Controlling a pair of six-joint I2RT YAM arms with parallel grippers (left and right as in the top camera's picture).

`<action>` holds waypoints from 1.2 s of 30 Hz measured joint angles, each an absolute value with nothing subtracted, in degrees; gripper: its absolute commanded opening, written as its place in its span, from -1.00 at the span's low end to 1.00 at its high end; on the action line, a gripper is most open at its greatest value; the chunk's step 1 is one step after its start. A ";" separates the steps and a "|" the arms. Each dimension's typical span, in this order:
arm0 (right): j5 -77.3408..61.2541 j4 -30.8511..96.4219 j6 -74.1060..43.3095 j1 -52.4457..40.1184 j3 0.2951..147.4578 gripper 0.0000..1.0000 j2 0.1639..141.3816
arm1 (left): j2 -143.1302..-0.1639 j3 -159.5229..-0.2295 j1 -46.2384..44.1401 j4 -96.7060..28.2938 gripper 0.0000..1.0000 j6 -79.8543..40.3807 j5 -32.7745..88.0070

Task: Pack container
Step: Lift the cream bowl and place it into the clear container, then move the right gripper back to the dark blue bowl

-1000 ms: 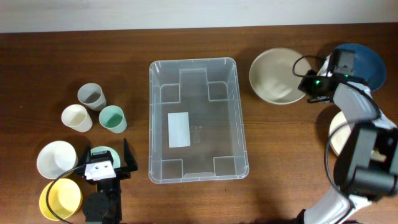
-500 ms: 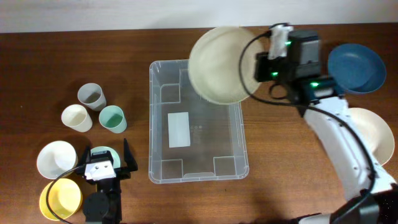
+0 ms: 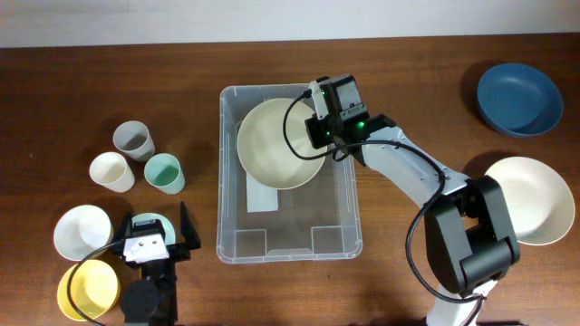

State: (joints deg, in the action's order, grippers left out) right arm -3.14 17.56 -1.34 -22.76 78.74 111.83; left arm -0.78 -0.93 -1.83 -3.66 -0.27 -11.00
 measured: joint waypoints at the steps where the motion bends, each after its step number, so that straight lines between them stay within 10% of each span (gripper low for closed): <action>1: -2.94 17.47 -1.28 -22.76 78.74 -0.91 111.85 | -0.78 -0.93 -1.83 -3.66 0.99 -0.27 -11.00; 22: 13.74 21.96 1.37 -10.39 84.29 0.46 89.45 | -0.78 -0.93 -1.83 -3.66 0.99 -0.27 -10.98; 36: 13.26 18.02 12.23 19.42 84.09 0.53 111.13 | -0.78 -0.93 -1.83 -3.66 0.99 -0.30 -11.00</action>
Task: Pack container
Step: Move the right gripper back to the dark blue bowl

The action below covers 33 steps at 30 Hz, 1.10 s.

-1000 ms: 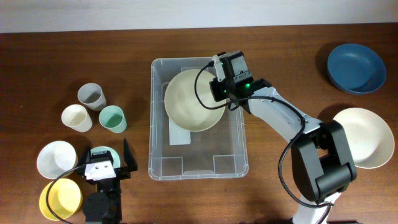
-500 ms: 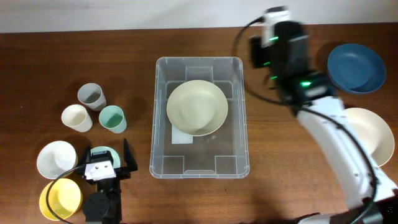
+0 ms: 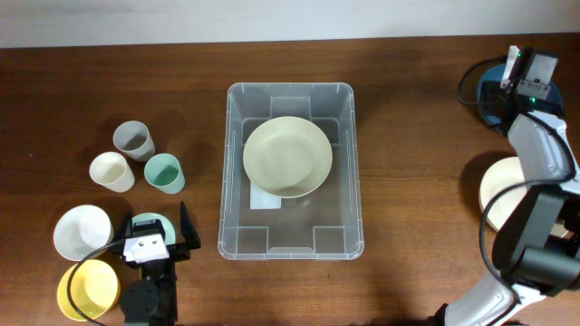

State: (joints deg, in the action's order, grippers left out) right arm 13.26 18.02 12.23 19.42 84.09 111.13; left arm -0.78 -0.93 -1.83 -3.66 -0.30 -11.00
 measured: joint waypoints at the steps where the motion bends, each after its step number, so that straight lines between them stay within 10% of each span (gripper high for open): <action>1: 12.99 17.69 12.53 20.12 84.09 0.53 112.77 | -0.78 -0.93 -1.83 -3.66 0.99 -0.30 -10.98; 13: 10.44 13.96 18.02 21.06 84.09 0.52 124.64 | -0.78 -0.93 -1.83 -3.66 0.99 -0.30 -11.00; 28: 10.20 6.57 19.77 20.95 84.23 -0.92 128.22 | -0.78 -0.93 -1.83 -3.66 0.99 -0.30 -10.98; 33: 10.35 5.98 19.94 20.95 84.33 -0.92 128.33 | -0.78 -0.93 -1.83 -3.66 0.99 -0.27 -11.00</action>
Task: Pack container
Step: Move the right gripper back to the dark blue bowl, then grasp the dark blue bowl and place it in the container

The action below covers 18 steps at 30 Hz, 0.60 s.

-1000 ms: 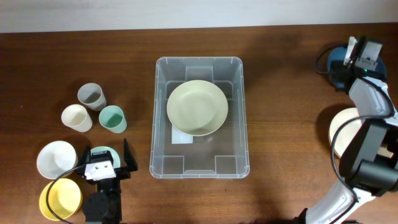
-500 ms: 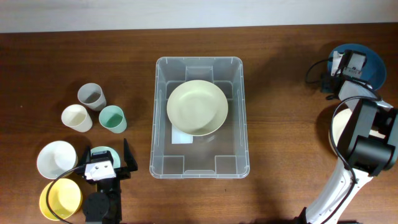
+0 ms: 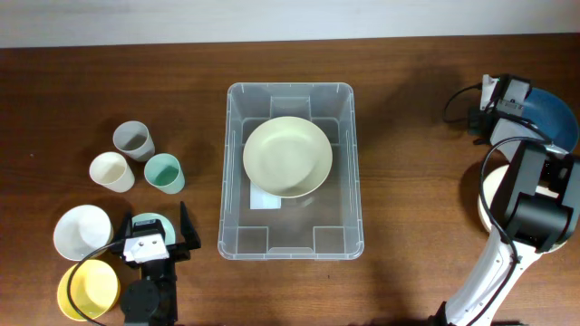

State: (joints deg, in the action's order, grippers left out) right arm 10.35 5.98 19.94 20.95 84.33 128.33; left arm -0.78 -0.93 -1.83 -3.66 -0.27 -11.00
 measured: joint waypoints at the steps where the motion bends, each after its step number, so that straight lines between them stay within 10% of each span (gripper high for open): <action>1: 10.37 6.13 19.97 20.97 84.47 -0.92 128.33 | -0.78 -0.93 -1.83 -3.66 0.99 -0.27 -11.00; 18: 5.48 32.64 15.92 -5.10 95.46 -0.92 104.44 | -0.78 -0.93 -1.83 -3.66 0.99 -0.27 -10.98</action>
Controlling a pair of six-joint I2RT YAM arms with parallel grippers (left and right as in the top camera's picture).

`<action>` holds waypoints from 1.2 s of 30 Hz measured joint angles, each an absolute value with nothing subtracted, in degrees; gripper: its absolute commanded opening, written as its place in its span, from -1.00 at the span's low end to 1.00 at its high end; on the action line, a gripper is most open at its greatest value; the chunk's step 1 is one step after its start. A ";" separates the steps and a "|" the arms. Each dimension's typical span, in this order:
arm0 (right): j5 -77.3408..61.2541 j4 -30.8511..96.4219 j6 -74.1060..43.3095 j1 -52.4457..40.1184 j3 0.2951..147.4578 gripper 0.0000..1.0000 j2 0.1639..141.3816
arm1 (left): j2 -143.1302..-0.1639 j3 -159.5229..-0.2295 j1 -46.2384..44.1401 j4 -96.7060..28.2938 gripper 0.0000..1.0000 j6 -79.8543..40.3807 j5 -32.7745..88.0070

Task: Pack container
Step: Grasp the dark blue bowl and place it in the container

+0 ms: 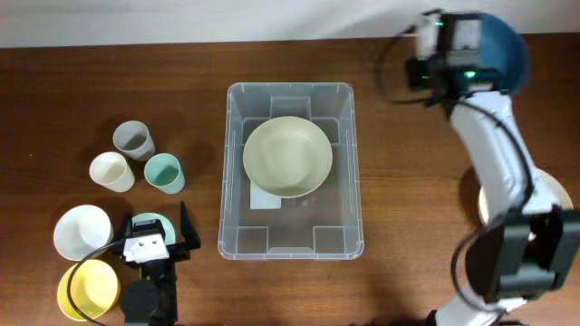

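A clear plastic container (290, 237) stands in the middle of the table with a pale cream-green bowl (288, 156) lying in its far half. At the far right my right gripper (473, 56) is shut on the left rim of a dark blue bowl (503, 47), holding it raised above the table, to the right of the container's far corner. My left gripper (172, 237) rests at the near left over a small mint dish (149, 220); its jaws are hidden from above.
Three cups stand at the left: grey (133, 139), cream (111, 170) and mint (164, 171). A white bowl (82, 230) and a yellow bowl (89, 288) sit at the near left. A cream plate (555, 195) lies at the right, partly under my right arm.
My right gripper was at the blue bowl's left rim, with the bowl on the table at the far right. Now it holds the bowl lifted and has moved it left, nearer the container.
My right gripper was over the container with the cream-green bowl at its far end. Then that bowl lay free in the container and the gripper was out at the blue bowl. It stood at that bowl's rim, and now carries the bowl raised.
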State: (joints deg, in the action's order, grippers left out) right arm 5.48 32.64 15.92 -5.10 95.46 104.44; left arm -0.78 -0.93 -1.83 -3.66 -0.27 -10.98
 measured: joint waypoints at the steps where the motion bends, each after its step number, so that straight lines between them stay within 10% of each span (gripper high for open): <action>1: 4.34 32.97 15.57 -7.25 95.46 -0.92 103.42 | -0.78 -0.93 -1.83 -3.66 0.99 -0.30 -11.00; 11: -7.03 39.44 16.56 -32.23 95.68 -0.92 105.01 | -0.78 -0.93 -1.83 -3.64 0.99 -0.30 -11.00; 21: -8.36 41.76 19.90 -37.45 95.68 -0.92 114.39 | -0.78 -0.93 -1.83 -3.66 0.99 -0.27 -10.98; 24: -8.32 41.78 20.08 -37.45 95.68 -0.38 115.85 | -0.78 -0.93 -1.83 -3.66 0.99 -0.30 -10.98; 36: -4.05 41.82 18.65 -37.12 97.89 -0.14 112.42 | -0.78 -0.93 -1.83 -3.66 0.99 -0.27 -11.00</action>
State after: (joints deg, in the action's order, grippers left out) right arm -4.05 41.82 18.65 -37.12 97.89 112.42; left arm -0.78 -0.93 -1.83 -3.66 -0.27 -11.00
